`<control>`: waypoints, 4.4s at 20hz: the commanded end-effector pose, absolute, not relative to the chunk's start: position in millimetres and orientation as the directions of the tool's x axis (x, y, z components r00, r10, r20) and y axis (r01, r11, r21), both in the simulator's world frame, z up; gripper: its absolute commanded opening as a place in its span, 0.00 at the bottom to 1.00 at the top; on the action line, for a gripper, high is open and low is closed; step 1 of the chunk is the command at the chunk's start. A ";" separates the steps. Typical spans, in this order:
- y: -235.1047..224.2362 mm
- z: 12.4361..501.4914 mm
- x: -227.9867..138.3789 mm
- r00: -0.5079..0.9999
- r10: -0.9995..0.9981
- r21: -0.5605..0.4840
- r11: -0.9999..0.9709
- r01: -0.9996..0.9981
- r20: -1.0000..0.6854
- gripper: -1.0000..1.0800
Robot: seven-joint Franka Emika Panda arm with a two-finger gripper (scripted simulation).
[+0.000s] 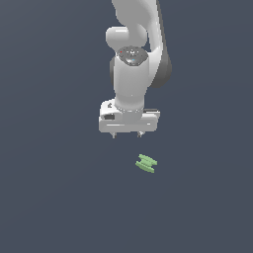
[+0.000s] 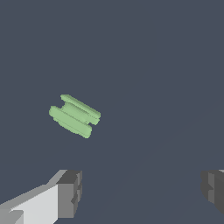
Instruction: Pick up the object and move it to a goal position.
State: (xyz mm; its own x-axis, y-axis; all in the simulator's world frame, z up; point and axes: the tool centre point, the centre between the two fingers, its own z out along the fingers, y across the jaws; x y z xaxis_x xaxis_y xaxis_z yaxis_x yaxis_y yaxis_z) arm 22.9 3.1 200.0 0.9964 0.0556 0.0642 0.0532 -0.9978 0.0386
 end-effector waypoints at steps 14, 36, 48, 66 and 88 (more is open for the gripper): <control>27.3 170.0 38.5 0.938 0.344 0.049 -0.938 0.342 0.031 0.96; 83.1 100.3 63.3 0.545 0.838 0.010 -0.545 0.838 -0.003 0.96; 93.0 87.7 66.4 0.448 0.894 0.000 -0.448 0.894 0.000 0.96; 93.0 37.5 66.1 0.448 0.894 0.000 -0.448 0.894 0.000 0.96; 52.3 65.3 75.8 0.448 0.894 0.000 -0.448 0.894 0.000 0.00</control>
